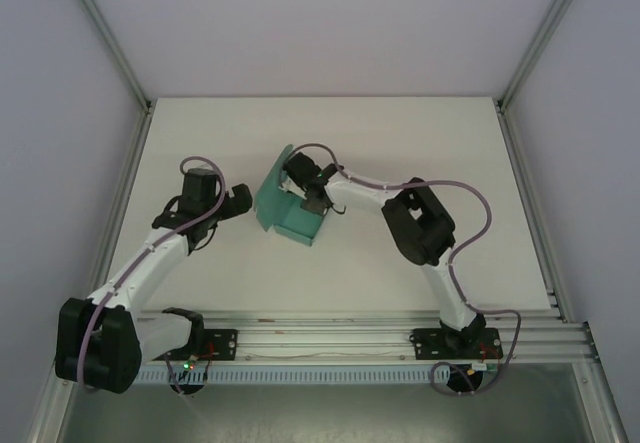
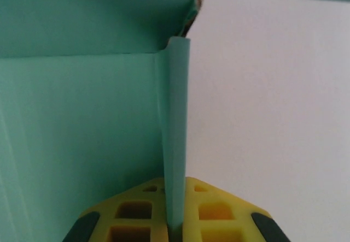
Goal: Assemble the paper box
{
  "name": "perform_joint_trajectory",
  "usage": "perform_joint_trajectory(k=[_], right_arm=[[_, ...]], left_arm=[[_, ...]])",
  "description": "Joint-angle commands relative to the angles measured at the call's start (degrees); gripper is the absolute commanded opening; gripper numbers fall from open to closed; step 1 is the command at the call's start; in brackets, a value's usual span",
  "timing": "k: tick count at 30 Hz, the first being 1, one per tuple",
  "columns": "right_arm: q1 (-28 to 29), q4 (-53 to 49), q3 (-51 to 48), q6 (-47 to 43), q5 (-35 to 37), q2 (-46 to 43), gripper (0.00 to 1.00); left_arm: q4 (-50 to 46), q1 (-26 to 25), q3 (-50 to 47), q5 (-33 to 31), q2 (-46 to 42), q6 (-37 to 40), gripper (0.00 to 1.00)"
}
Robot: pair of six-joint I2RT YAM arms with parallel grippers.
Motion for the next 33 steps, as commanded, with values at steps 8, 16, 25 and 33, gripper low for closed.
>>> perform_joint_trajectory(k=[8, 16, 25, 33], right_arm=[[-1.77, -8.14, -4.95, 8.53, 3.90, 4.76, 0.08], [-3.57, -9.25, -4.95, 16.87, -5.02, 1.65, 0.20], [-6.96, -12.41, -2.35, 23.59, -9.29, 2.44, 0.01], [-7.55, -6.89, -8.10, 33.16, -4.70, -2.69, 0.00]], left_arm=[[-2.80, 0.51, -0.10, -2.18, -3.56, -0.87, 1.00], [-1.37, 0.54, -0.53, 1.34, -6.55, -1.24, 1.00], [-0.70, 0.54, -1.04, 3.56, -7.38, -2.00, 1.00], [-0.43, 0.54, -0.94, 3.66, -8.84, -2.37, 1.00]])
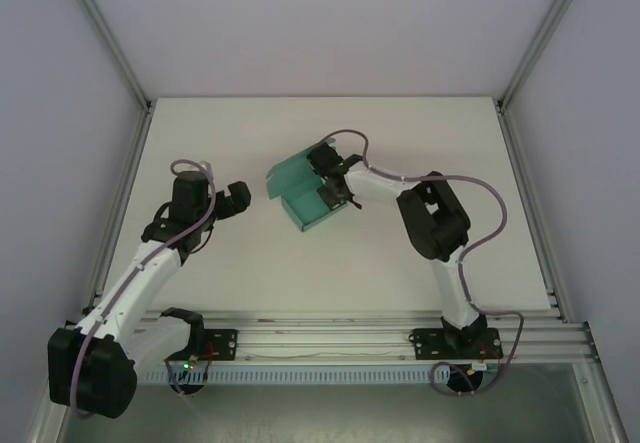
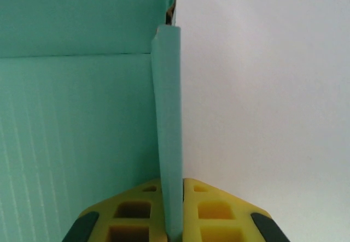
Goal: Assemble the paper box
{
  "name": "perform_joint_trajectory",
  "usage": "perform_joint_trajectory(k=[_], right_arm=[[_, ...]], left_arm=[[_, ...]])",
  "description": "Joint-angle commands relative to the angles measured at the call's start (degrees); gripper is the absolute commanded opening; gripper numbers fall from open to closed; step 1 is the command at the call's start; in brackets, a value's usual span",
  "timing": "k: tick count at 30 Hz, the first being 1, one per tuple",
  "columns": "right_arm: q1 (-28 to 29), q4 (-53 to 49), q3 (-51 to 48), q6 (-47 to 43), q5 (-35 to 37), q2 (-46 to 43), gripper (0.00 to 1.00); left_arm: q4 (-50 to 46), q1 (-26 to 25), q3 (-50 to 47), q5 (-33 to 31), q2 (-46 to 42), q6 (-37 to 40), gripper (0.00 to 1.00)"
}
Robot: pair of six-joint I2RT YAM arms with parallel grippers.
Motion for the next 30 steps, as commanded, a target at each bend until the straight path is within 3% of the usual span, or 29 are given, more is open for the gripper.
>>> perform_joint_trajectory(k=[1, 7, 9, 13, 16, 18, 21, 23, 30], right_arm=[[-0.60, -4.63, -3.82, 6.29, 2.58, 0.57, 0.00], [-0.12, -11.77, -4.40, 18.18, 6.96, -2.75, 0.01], [0.06, -11.77, -7.16, 22.80, 8.08, -4.00, 0.15], [0.64, -8.01, -12.12, 28.79, 8.14, -6.39, 0.18], [0.98, -5.84, -13.34, 30.28, 7.28, -8.12, 0.25], [1.07, -4.87, -13.79, 30.86, 7.33, -9.80, 0.39], [1.04, -4.68, -13.58, 31.98, 9.01, -13.03, 0.41], [1.02, -3.75, -14.05, 32.70, 10.73, -15.66, 0.52], [0.39, 0.55, -17.41, 28.30, 12.40, -25.22, 0.70]], left_arm=[[0.93, 0.58, -0.70, 0.96, -1.51, -0.96, 1.00], [1.14, 0.53, -0.93, 1.55, -1.45, -1.14, 1.00], [1.78, 0.54, -1.16, 1.65, -1.14, -1.13, 1.00], [2.17, 0.53, -0.52, 2.48, 0.36, -0.35, 1.00], [2.32, 0.45, 0.11, 3.58, 1.75, 0.27, 1.00], [3.39, 0.45, 0.09, 5.51, 2.55, 0.85, 1.00], [5.21, 0.36, 0.31, 8.67, 3.74, 1.83, 1.00], [6.13, 0.04, 0.80, 9.90, 4.70, 2.62, 1.00], [7.26, -2.59, 5.32, 12.88, 9.87, 8.72, 1.00]])
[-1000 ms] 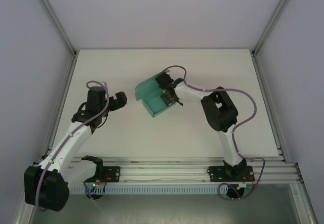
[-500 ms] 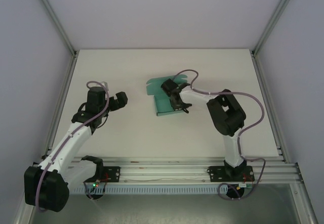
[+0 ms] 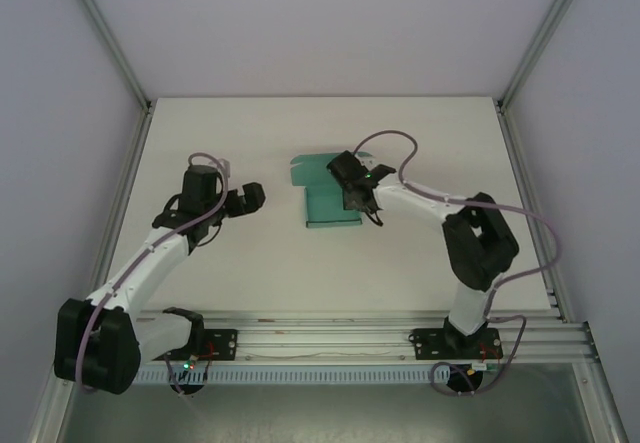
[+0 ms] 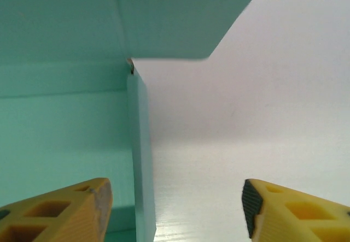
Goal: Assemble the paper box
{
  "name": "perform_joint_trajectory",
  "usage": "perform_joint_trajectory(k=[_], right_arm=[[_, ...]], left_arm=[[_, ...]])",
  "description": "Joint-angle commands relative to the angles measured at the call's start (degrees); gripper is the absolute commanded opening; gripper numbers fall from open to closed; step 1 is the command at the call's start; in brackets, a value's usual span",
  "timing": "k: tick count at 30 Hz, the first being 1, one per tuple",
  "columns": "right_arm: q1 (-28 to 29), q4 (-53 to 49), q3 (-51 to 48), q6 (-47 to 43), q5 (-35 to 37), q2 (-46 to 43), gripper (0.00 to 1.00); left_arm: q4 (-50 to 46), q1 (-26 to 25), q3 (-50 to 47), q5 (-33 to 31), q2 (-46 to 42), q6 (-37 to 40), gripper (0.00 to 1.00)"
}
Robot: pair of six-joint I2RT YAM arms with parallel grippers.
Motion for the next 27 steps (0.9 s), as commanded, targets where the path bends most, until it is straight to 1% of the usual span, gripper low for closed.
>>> perform_joint_trajectory(k=[1, 4, 5, 8, 10, 13, 14, 15, 18, 19, 21, 22, 23, 26, 27], right_arm=[[-0.65, 3.45, -1.42, -3.39, 2.25, -5.27, 0.75], [-1.99, 7.88, -2.59, -14.30, -1.51, -9.00, 0.87], [-2.55, 9.81, -2.76, -19.14, -2.78, -9.93, 0.91], [-4.40, 12.23, -1.90, -36.61, -10.65, -10.49, 1.00], [-6.29, 10.85, 0.93, -42.43, -14.08, -9.04, 1.00], [-10.42, 2.89, 8.74, -49.19, -23.09, -4.44, 0.99], [-11.64, 0.90, 10.90, -52.21, -25.56, -2.54, 0.97], [-12.44, -0.25, 12.49, -54.34, -26.30, -0.88, 0.95], [-13.58, -3.29, 16.81, -58.11, -25.73, 3.83, 0.86], [-13.70, -4.88, 18.33, -58.79, -25.94, 5.15, 0.80], [-13.94, -7.78, 21.01, -59.21, -25.67, 7.23, 0.71], [-13.91, -8.20, 21.60, -59.00, -25.38, 7.82, 0.63], [-13.89, -8.17, 21.92, -58.81, -25.18, 8.32, 0.58], [-13.95, -8.91, 22.47, -58.66, -24.89, 9.42, 0.46], [-13.98, -9.48, 22.63, -58.70, -25.04, 9.49, 0.41]], left_arm=[[2.80, -1.82, 4.59, 3.39, 2.42, 5.53, 1.00], [3.15, -3.24, 8.39, 7.67, 6.31, 11.83, 1.00], [2.70, -3.48, 10.23, 9.34, 8.04, 14.62, 1.00], [-0.50, -3.97, 16.53, 12.99, 13.91, 22.82, 1.00], [-3.49, -3.95, 21.08, 15.51, 18.02, 27.64, 1.00], [-11.77, -4.91, 29.11, 18.53, 24.75, 37.04, 1.00], [-14.42, -5.24, 31.60, 18.71, 27.00, 40.04, 1.00], [-16.56, -5.43, 33.53, 18.53, 28.93, 42.74, 1.00], [-22.24, -6.09, 38.85, 18.23, 34.23, 47.82, 1.00], [-23.83, -6.30, 40.36, 18.17, 35.56, 48.80, 0.99], [-25.52, -6.97, 42.79, 17.11, 37.73, 49.10, 0.94], [-25.54, -7.21, 43.44, 16.61, 38.27, 48.87, 0.92], [-25.39, -7.51, 43.97, 16.34, 38.71, 48.77, 0.90], [-24.93, -8.02, 44.94, 15.35, 39.30, 48.31, 0.59], [-24.63, -8.13, 45.11, 14.67, 39.30, 47.92, 0.53]])
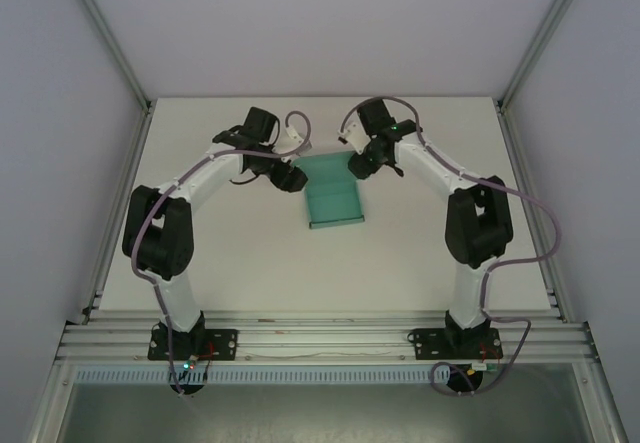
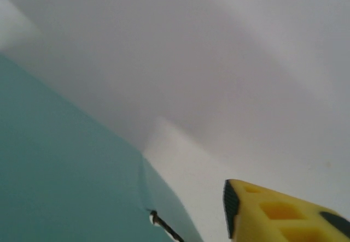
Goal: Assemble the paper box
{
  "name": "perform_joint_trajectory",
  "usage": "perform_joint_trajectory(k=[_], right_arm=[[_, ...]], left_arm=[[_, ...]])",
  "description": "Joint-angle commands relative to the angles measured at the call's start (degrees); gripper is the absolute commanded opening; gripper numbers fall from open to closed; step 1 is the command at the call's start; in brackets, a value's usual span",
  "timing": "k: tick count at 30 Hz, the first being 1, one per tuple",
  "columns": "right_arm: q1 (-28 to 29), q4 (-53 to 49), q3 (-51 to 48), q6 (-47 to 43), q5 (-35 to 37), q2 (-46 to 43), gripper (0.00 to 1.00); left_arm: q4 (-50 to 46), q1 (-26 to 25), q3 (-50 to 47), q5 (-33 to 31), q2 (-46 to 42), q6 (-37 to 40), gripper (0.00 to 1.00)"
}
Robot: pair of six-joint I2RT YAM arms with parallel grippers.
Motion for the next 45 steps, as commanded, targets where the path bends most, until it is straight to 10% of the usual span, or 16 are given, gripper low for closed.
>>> perform_joint_trajectory(k=[1, 8, 21, 32, 45], right_arm=[[0.15, -4.14, 1.91, -1.40, -0.30, 0.00, 0.39], [0.15, -4.31, 0.69, 0.41, -1.00, -1.74, 0.16], [3.44, 2.89, -7.55, 16.35, 3.63, -10.68, 0.03], [6.17, 21.08, -16.15, 48.00, 7.09, -13.05, 0.03], [8.71, 27.12, -17.99, 56.24, 10.87, -10.33, 0.00]], left_arm=[[-2.20, -0.70, 3.05, -2.04, 0.05, 1.39, 0.48], [-3.22, -1.96, 4.51, -6.40, 1.68, 0.06, 0.13], [4.32, -4.35, 5.26, -18.21, -0.35, -17.53, 0.12], [19.56, -5.54, -4.66, -12.84, -3.52, -40.37, 0.14], [27.99, -6.35, -9.98, -14.98, -2.39, -49.38, 0.17]])
